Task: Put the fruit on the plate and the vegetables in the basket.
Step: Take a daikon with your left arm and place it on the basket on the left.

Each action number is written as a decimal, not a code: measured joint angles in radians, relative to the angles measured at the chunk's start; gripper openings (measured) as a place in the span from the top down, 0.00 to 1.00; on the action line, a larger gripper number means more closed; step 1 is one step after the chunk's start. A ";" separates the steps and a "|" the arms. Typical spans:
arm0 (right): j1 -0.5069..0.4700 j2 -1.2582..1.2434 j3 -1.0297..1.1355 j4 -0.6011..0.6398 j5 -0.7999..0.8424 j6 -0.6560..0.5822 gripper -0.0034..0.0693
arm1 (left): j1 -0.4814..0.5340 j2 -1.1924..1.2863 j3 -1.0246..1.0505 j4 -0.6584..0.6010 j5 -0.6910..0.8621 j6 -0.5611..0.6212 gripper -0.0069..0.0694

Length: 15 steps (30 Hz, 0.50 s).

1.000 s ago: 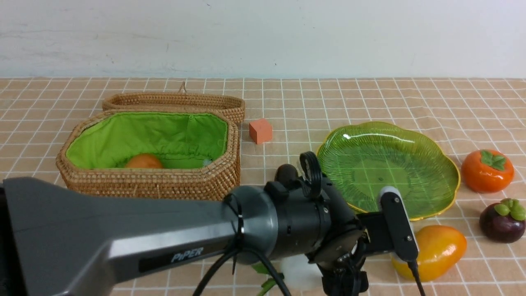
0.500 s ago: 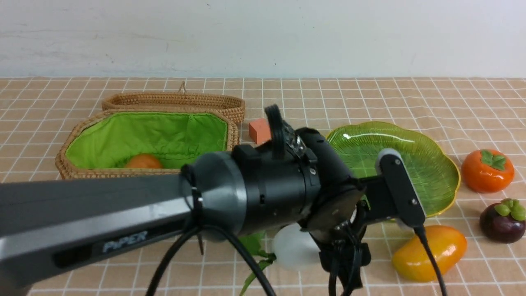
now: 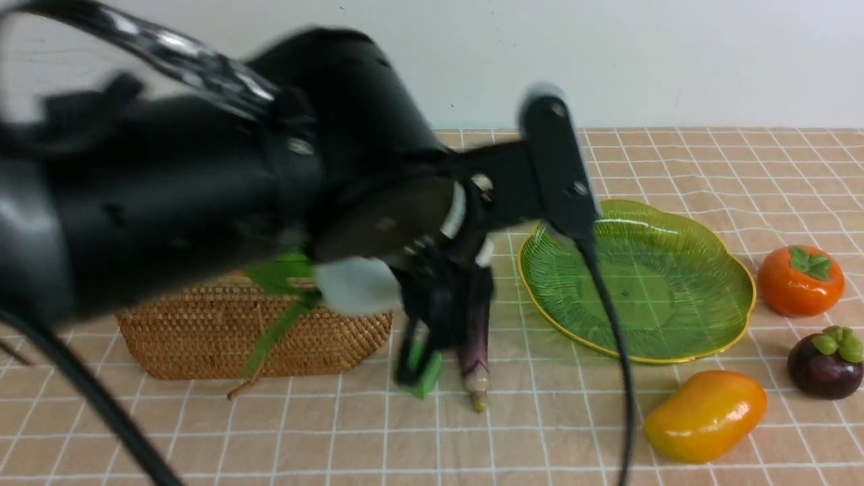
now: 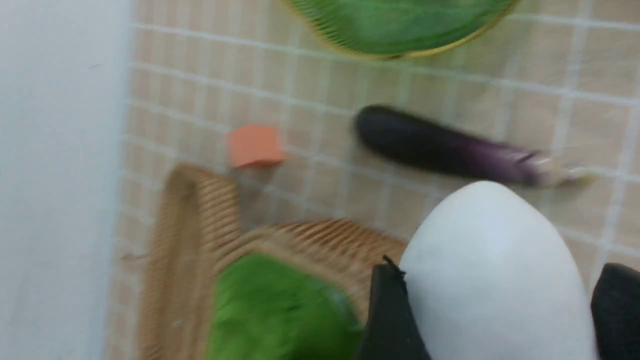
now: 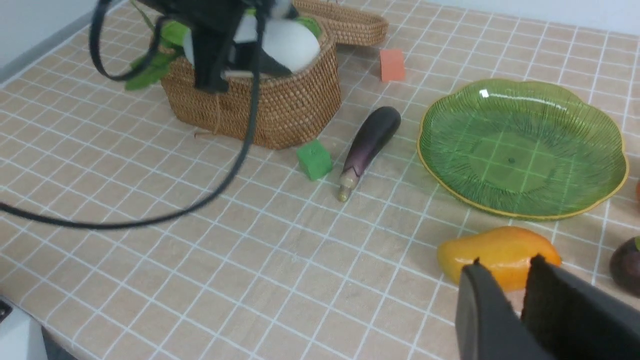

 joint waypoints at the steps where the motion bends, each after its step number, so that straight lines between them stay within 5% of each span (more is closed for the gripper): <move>1: 0.000 0.000 0.000 0.000 -0.002 0.000 0.76 | 0.008 -0.005 0.003 0.005 -0.003 0.000 0.29; 8: 0.000 0.000 0.000 0.000 -0.098 0.000 0.75 | 0.293 0.000 0.081 0.051 -0.210 0.063 0.29; 15: 0.000 0.000 0.000 0.000 -0.183 0.000 0.74 | 0.383 0.132 0.090 0.080 -0.283 0.067 0.29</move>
